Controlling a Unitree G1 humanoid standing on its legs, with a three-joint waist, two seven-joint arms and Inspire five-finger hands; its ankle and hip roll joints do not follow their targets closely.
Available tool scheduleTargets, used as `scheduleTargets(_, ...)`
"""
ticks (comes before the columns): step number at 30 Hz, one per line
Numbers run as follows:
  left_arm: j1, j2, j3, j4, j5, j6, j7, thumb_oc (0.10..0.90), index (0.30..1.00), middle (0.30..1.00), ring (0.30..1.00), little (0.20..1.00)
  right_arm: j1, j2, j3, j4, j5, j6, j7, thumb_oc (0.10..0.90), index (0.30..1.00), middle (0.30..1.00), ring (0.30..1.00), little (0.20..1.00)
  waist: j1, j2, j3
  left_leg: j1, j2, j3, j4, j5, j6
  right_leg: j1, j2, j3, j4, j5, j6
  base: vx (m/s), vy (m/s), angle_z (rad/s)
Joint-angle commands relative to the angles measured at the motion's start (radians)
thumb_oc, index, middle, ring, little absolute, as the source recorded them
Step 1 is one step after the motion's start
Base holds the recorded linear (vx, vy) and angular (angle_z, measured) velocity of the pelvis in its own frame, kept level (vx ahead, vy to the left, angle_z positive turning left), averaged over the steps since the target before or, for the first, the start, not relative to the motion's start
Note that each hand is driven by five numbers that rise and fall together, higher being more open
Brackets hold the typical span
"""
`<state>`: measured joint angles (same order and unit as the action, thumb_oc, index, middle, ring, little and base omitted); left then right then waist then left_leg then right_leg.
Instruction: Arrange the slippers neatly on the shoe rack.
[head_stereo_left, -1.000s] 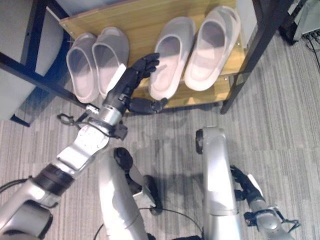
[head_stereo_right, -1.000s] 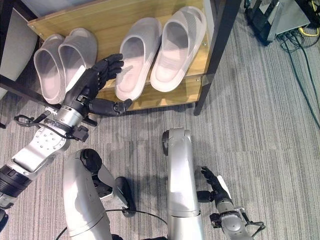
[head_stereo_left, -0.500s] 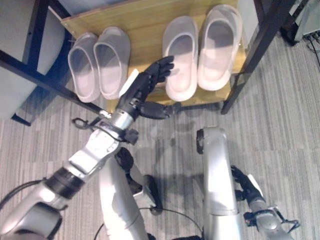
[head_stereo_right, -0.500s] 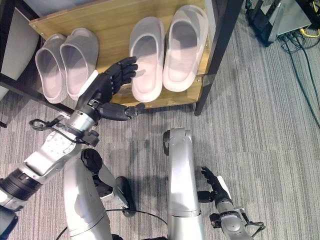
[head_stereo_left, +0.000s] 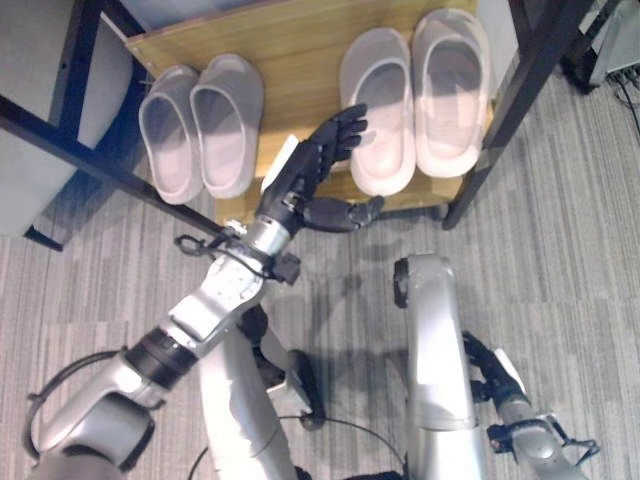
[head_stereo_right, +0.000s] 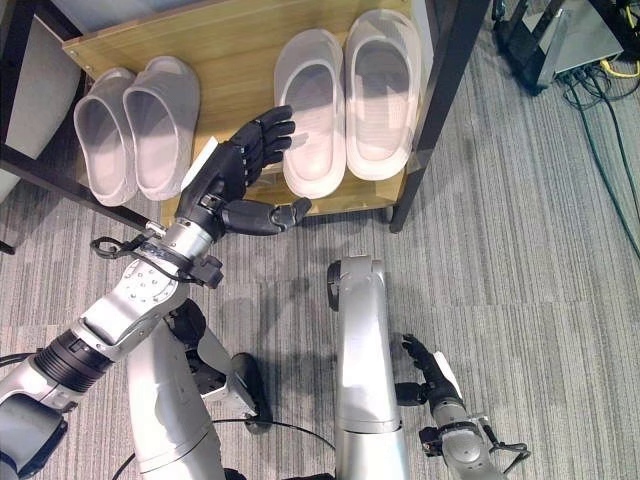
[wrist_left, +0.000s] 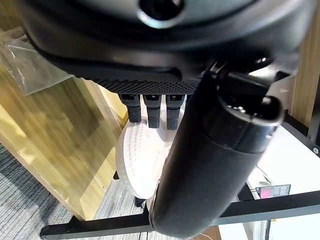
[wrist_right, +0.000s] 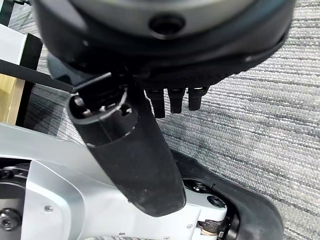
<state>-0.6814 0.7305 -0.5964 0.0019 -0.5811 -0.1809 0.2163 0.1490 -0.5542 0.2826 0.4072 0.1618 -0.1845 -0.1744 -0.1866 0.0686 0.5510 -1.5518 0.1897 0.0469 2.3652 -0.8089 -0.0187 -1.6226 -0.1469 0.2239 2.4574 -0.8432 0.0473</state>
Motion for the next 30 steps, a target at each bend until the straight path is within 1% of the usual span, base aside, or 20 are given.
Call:
scheduleTargets(1,-0.154,-0.009,0.057,-0.038,0.023,-0.092,0.006,0.8,0.9,0.9,0.9,0.9,-0.031,-0.028,0.002,-0.052,0.013,-0.052,-0.002,0.8,0.9,0.9,0.9,0.9,0.021,0.019,-0.031,-0.018,-0.022,-0.072,-0.07,0.003,-0.034,0.053,-0.058,0.002,-0.041,-0.029,-0.028,0.0,0.0,0.0)
scheduleTargets(3,-0.115,0.013,0.086,-0.048,0.011,-0.097,0.007,0.8,0.9,0.9,0.9,0.9,-0.03,-0.022,0.004,-0.051,0.012,-0.052,-0.003,0.8,0.9,0.9,0.9,0.9,0.025,0.021,-0.031,-0.018,-0.024,-0.073,-0.069,0.004,-0.034,0.053,-0.059,0.002,-0.038,-0.029,-0.03,0.0,0.0,0.0)
scheduleTargets(8,-0.099,0.033,0.106,-0.066,0.006,-0.105,0.01,0.8,0.9,0.9,0.9,0.9,-0.04,-0.02,0.01,-0.041,0.011,-0.05,-0.002,0.8,0.9,0.9,0.9,0.9,0.029,0.017,-0.031,-0.018,-0.023,-0.066,-0.067,0.003,-0.036,0.053,-0.06,0.005,-0.033,-0.029,-0.031,0.0,-0.006,0.0)
scheduleTargets(9,-0.092,0.052,0.122,-0.096,0.013,-0.115,0.015,0.8,0.9,0.9,0.9,0.9,-0.039,-0.018,0.011,-0.041,0.01,-0.052,-0.003,0.8,0.9,0.9,0.9,0.9,0.033,0.017,-0.031,-0.018,-0.023,-0.065,-0.068,0.002,-0.037,0.053,-0.061,0.005,-0.031,-0.029,-0.031,0.0,0.0,0.0)
scheduleTargets(10,-0.091,0.052,0.124,-0.098,0.014,-0.114,0.015,0.8,0.9,0.9,0.9,0.9,-0.039,-0.019,0.011,-0.04,0.01,-0.052,-0.003,0.8,0.9,0.9,0.9,0.9,0.033,0.017,-0.031,-0.018,-0.023,-0.065,-0.068,0.002,-0.037,0.053,-0.061,0.005,-0.031,-0.029,-0.031,0.0,0.0,0.0)
scheduleTargets(11,-0.068,0.072,0.149,-0.138,0.022,-0.125,0.021,0.8,0.9,0.9,0.9,0.9,-0.033,-0.016,0.008,-0.041,0.005,-0.054,-0.003,0.8,0.9,0.9,0.9,0.9,0.039,0.019,-0.031,-0.018,-0.023,-0.066,-0.067,0.0,-0.036,0.053,-0.06,0.003,-0.031,-0.029,-0.031,0.0,0.0,0.0)
scheduleTargets(16,-0.02,0.1,0.195,-0.195,0.041,-0.136,0.033,0.8,0.9,0.9,0.9,0.9,-0.028,-0.012,0.002,-0.039,-0.001,-0.054,-0.006,0.8,0.9,0.9,0.9,0.9,0.046,0.024,-0.031,-0.018,-0.025,-0.068,-0.063,-0.002,-0.037,0.053,-0.06,0.002,-0.03,-0.029,-0.03,0.0,0.0,0.0)
scheduleTargets(19,0.004,0.101,0.222,-0.232,0.043,-0.144,0.04,0.8,0.9,0.9,0.9,0.9,-0.029,-0.009,-0.001,-0.04,-0.003,-0.055,-0.008,0.8,0.9,0.9,0.9,0.9,0.05,0.028,-0.031,-0.018,-0.026,-0.066,-0.062,-0.004,-0.036,0.053,-0.059,0.002,-0.029,-0.029,-0.03,0.0,0.0,0.0)
scheduleTargets(22,0.007,0.099,0.227,-0.267,0.038,-0.147,0.037,0.8,0.9,0.9,0.9,0.9,-0.033,-0.007,-0.001,-0.042,-0.003,-0.053,-0.01,0.8,0.9,0.9,0.9,0.9,0.052,0.03,-0.031,-0.018,-0.029,-0.064,-0.062,-0.003,-0.036,0.053,-0.058,0.005,-0.025,-0.029,-0.031,0.0,0.0,0.0)
scheduleTargets(25,-0.023,0.086,0.205,-0.274,0.029,-0.148,0.029,0.8,0.9,0.9,0.9,0.9,-0.043,-0.011,0.007,-0.04,-0.003,-0.051,-0.009,0.8,0.9,0.9,0.9,0.9,0.048,0.029,-0.031,-0.018,-0.03,-0.064,-0.061,-0.004,-0.036,0.053,-0.06,0.005,-0.026,-0.029,-0.03,0.0,0.0,0.0)
scheduleTargets(28,-0.085,0.042,0.162,-0.252,0.024,-0.145,0.028,0.8,0.9,0.9,0.9,0.9,-0.058,-0.012,0.02,-0.031,0.0,-0.048,-0.006,0.8,0.9,0.9,0.9,0.9,0.043,0.024,-0.031,-0.018,-0.03,-0.064,-0.06,-0.005,-0.037,0.053,-0.062,0.004,-0.027,-0.029,-0.03,0.0,0.0,0.0)
scheduleTargets(30,-0.117,-0.001,0.139,-0.231,0.025,-0.142,0.029,0.8,0.9,0.9,0.9,0.9,-0.065,-0.014,0.028,-0.029,0.003,-0.047,-0.003,0.8,0.9,0.9,0.9,0.9,0.038,0.019,-0.031,-0.018,-0.029,-0.064,-0.06,-0.006,-0.037,0.053,-0.06,0.003,-0.027,-0.029,-0.029,0.0,0.0,0.0)
